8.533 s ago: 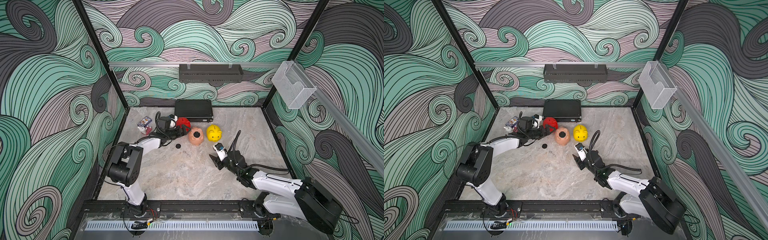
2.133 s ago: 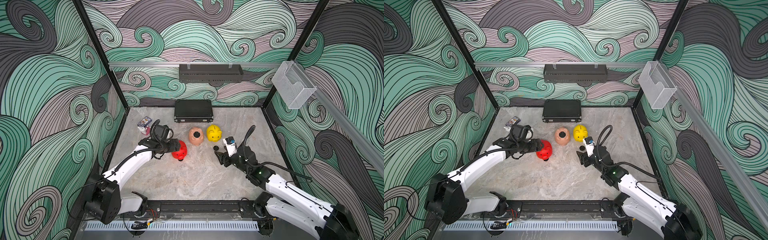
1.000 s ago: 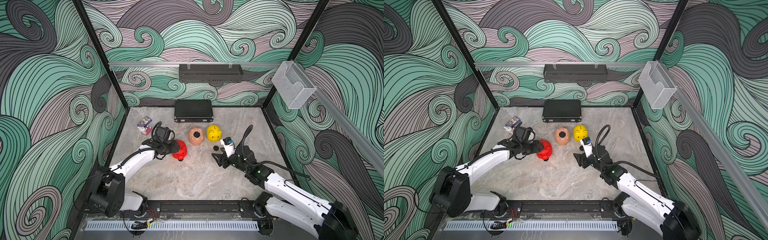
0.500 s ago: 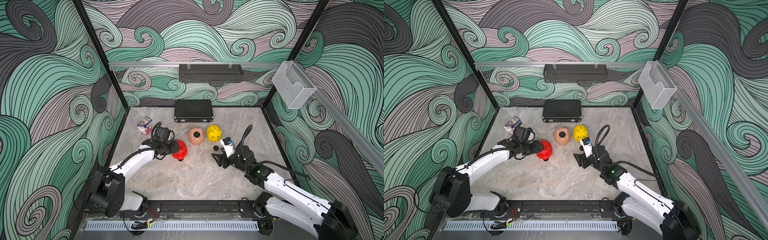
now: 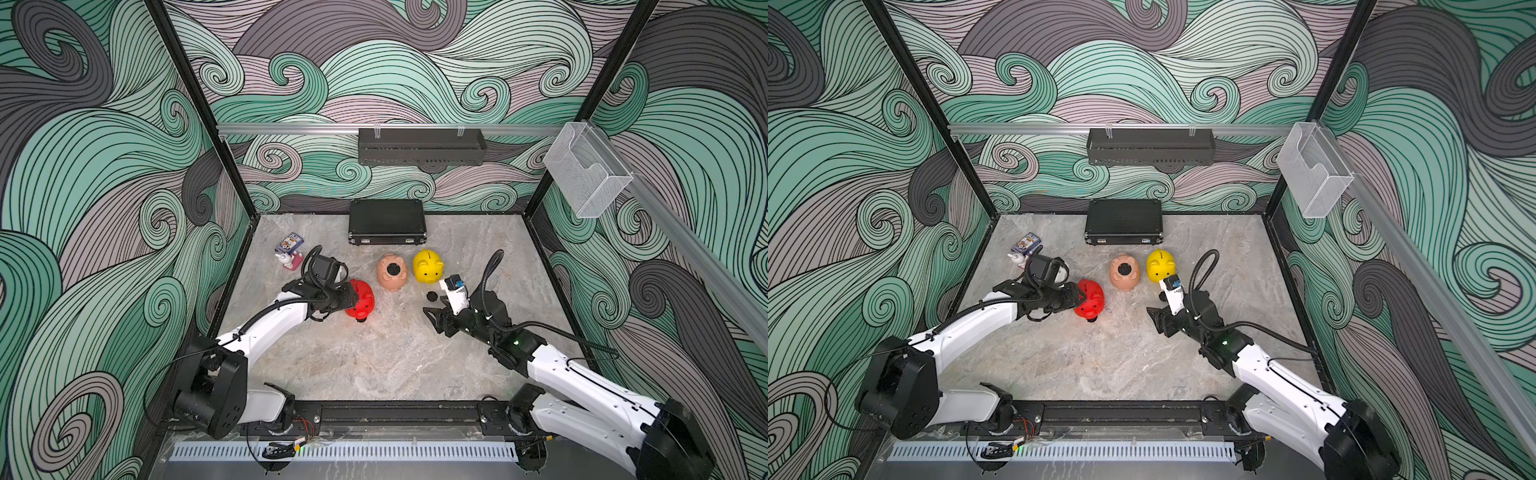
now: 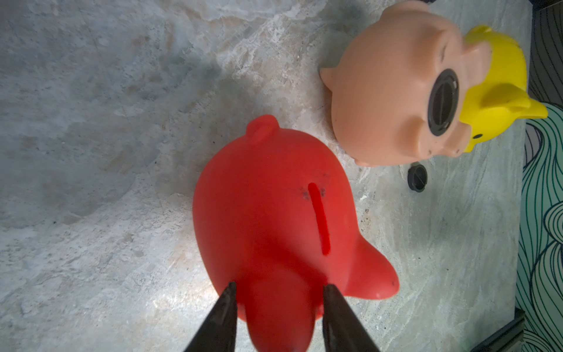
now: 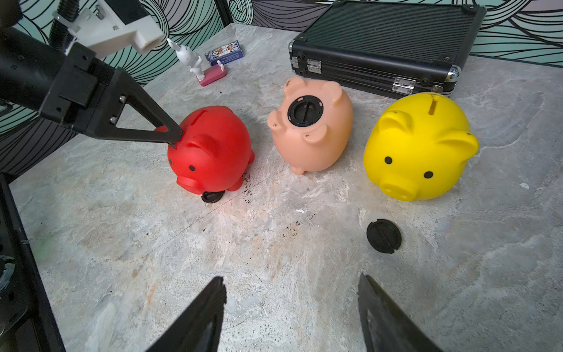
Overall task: Close piggy banks
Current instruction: Turn over the piggy bank at the center of the board.
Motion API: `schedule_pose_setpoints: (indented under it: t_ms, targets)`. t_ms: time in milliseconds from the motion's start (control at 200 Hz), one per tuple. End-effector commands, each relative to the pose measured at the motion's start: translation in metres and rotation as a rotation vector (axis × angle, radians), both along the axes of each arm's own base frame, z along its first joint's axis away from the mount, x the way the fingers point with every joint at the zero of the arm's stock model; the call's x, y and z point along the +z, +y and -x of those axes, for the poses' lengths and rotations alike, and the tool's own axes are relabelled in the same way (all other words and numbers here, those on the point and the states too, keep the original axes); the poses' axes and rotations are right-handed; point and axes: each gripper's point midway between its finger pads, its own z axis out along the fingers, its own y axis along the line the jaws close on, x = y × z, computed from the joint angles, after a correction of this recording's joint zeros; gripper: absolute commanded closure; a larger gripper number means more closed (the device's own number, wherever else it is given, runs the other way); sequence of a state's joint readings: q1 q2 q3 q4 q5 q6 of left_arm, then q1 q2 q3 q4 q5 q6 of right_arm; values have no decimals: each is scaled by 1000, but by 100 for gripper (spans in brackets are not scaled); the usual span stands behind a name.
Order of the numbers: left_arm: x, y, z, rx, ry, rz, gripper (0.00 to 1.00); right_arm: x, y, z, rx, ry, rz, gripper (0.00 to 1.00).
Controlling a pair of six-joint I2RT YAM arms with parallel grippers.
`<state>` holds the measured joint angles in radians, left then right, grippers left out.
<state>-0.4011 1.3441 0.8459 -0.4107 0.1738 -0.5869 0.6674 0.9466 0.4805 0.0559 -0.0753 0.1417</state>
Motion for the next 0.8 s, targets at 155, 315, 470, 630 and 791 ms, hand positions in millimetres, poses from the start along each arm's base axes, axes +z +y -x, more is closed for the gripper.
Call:
schedule_pose_setpoints:
  t_ms: [155,315,470,630,791]
  targets:
    - [-12,9,11,17,51,-32,64,11,1,-5,-3,-25,-8,30]
    - [-14,14,10,32,49,-31,67,11,2,-5,-1,-24,-9,30]
    - [-16,14,8,45,57,12,66,10,2,-5,-1,-22,-7,30]
    - [-17,14,8,65,63,70,67,10,1,-4,-2,-22,-7,30]
    - [-20,18,6,82,63,97,68,5,3,-6,-3,-15,-2,30]
